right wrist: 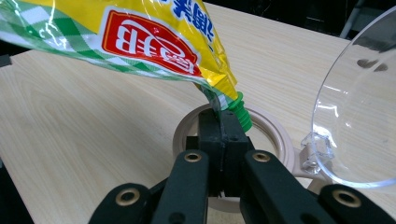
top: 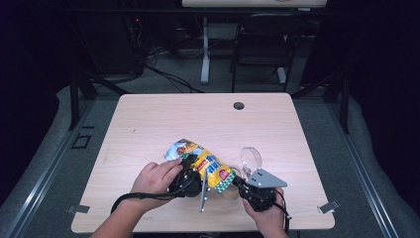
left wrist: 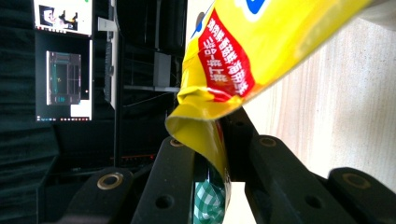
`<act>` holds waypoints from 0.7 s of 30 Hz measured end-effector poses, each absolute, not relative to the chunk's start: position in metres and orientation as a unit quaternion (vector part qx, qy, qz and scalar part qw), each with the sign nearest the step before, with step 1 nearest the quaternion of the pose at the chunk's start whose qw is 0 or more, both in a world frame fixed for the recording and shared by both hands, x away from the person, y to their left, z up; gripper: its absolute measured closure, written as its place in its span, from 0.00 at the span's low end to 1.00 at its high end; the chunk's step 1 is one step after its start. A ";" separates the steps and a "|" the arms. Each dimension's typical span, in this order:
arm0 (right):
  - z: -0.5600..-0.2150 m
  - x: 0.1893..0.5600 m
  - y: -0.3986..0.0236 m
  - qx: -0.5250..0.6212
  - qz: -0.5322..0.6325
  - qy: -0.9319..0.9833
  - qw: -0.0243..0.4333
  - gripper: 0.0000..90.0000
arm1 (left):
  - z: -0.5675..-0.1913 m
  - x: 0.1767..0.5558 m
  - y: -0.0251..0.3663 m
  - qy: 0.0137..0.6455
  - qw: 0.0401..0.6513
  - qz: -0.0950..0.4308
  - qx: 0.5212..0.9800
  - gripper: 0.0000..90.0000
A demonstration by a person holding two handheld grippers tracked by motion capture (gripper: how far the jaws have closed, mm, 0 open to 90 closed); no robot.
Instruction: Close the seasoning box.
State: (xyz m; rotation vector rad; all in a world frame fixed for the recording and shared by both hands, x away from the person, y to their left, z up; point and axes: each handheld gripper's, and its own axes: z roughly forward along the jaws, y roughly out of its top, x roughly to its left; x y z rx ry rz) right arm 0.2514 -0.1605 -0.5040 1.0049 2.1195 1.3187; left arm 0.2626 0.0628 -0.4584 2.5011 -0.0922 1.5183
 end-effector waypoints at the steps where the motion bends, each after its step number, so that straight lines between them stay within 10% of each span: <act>1: -0.504 0.252 -0.161 0.364 0.478 0.768 0.223 1.00 | -0.459 0.263 0.063 -0.030 0.111 0.515 0.850 0.93; 21: -0.501 0.252 -0.162 0.364 0.484 0.762 0.228 0.99 | -0.471 0.268 0.072 0.026 0.155 0.478 0.864 0.93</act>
